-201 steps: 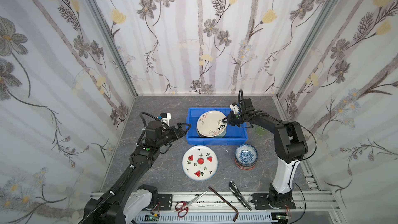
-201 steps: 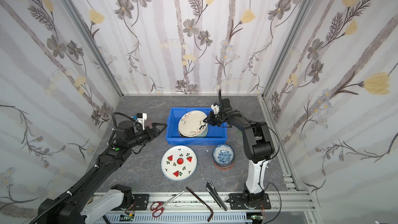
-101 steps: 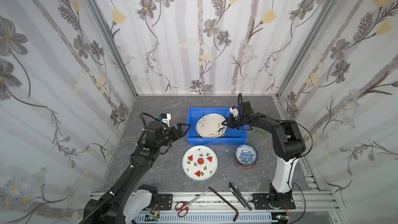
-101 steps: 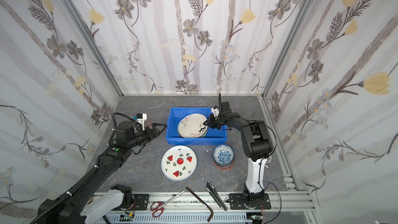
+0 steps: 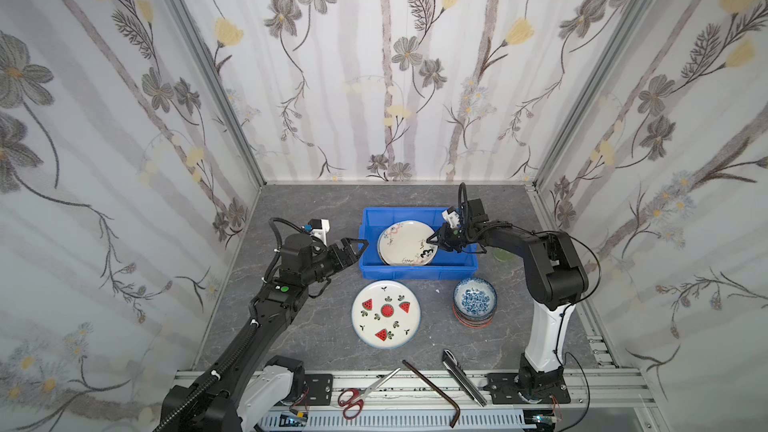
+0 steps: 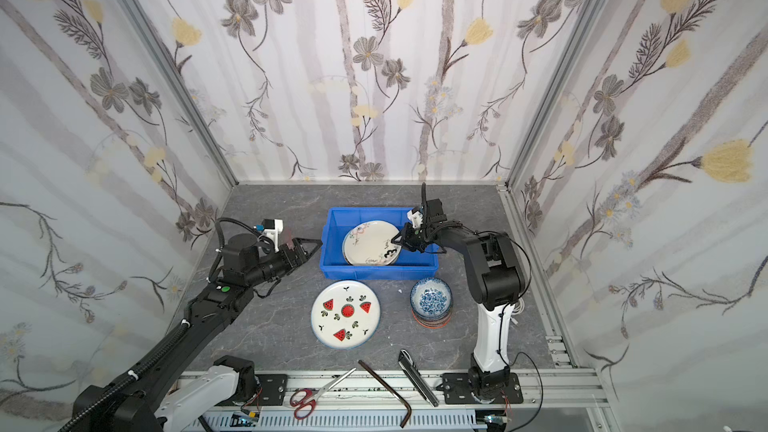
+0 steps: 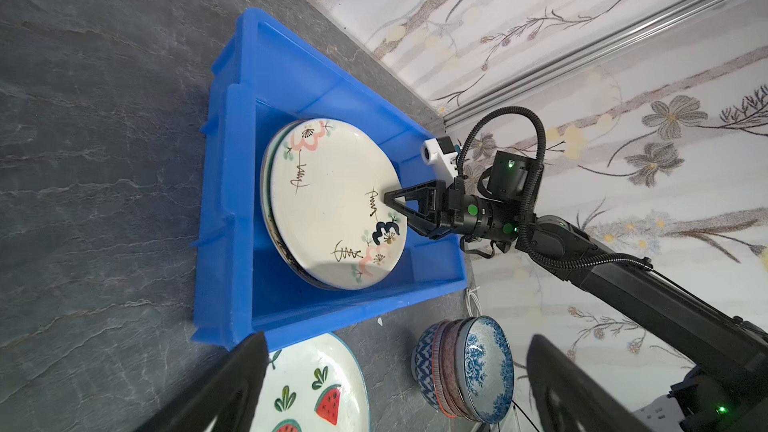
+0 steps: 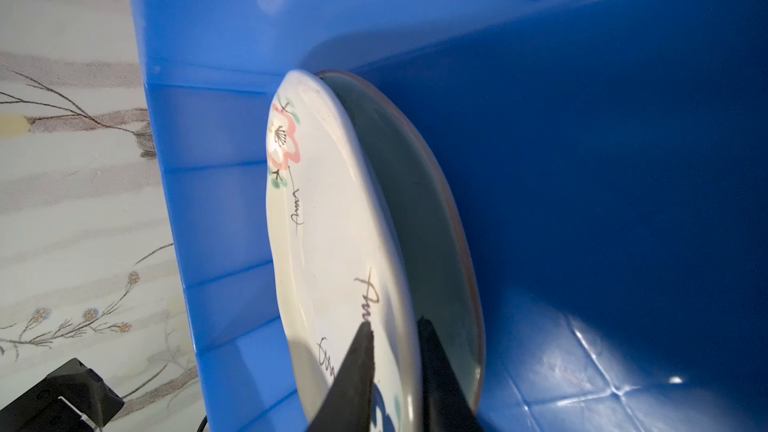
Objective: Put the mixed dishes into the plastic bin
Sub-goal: 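Open the right gripper and release the white flower plate in the bin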
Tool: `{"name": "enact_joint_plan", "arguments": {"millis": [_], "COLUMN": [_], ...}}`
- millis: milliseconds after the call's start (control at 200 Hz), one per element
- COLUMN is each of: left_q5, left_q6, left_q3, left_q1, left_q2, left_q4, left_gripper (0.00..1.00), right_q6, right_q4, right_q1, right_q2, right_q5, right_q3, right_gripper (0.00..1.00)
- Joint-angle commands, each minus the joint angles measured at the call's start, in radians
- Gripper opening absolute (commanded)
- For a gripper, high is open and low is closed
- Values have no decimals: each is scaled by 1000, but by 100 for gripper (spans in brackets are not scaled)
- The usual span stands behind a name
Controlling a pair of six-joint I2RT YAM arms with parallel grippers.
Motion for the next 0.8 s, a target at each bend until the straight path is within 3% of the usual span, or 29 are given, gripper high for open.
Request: {"name": "enact_joint_plan", "arguments": {"millis": [0,375,794], "left_q5": [-2,-3,-6], "left_q6": [9,14,15], "left_q3": [0,2,-9], "left_q1": [2,2,2], "left_q2": [-1,6,5], "left_q4": [5,5,5], "left_gripper": [100,100,100], "right_q6": [-8,-50,-88], "right_q4": [37,-21,-72], "right_q1": [1,1,2], "right_q2": [1,-11,-30], "right_q5": [13,86,157], "right_q3": [1,17,30], "right_gripper": [25,36,41]}}
